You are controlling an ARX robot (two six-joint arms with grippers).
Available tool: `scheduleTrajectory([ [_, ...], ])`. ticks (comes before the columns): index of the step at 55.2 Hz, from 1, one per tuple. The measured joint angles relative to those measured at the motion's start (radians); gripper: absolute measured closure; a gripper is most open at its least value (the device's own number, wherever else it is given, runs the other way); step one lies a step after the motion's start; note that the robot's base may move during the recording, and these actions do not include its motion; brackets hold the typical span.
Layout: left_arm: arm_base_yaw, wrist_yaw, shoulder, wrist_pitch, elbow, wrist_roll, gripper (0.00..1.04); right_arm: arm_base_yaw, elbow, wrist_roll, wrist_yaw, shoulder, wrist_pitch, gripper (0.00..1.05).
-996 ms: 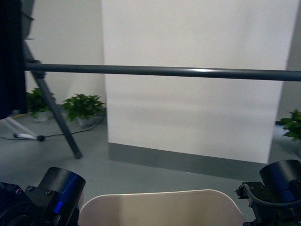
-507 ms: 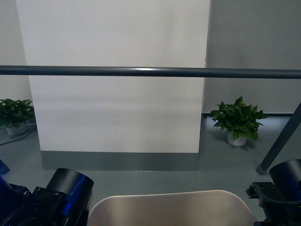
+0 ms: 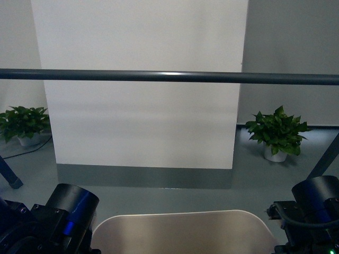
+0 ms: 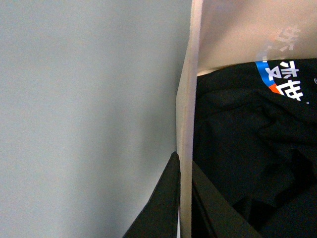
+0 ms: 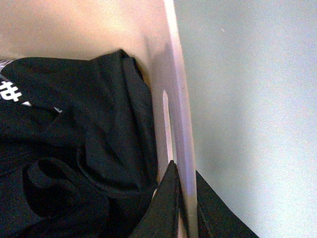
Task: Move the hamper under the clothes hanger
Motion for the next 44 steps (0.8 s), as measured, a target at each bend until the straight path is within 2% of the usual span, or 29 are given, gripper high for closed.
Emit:
scheduleTrajectory([
  [7, -0.010, 0.011, 0.000, -0.128, 0.042, 0.002, 1.01, 0.005, 0.023, 0.197, 0.046, 0.001, -0.097, 1.02],
  [12, -0.018, 0.002, 0.002, -0.159, 0.050, 0.009, 1.01, 0.012, 0.023, 0.264, 0.051, 0.010, -0.102, 1.02],
  [24, -0.028, -0.025, 0.037, -0.156, 0.063, 0.032, 1.01, 0.022, 0.026, 0.311, 0.053, 0.055, -0.099, 1.02],
  [44, -0.039, -0.034, 0.086, -0.173, 0.057, 0.034, 1.01, 0.029, 0.048, 0.289, 0.080, 0.120, -0.092, 1.02],
])
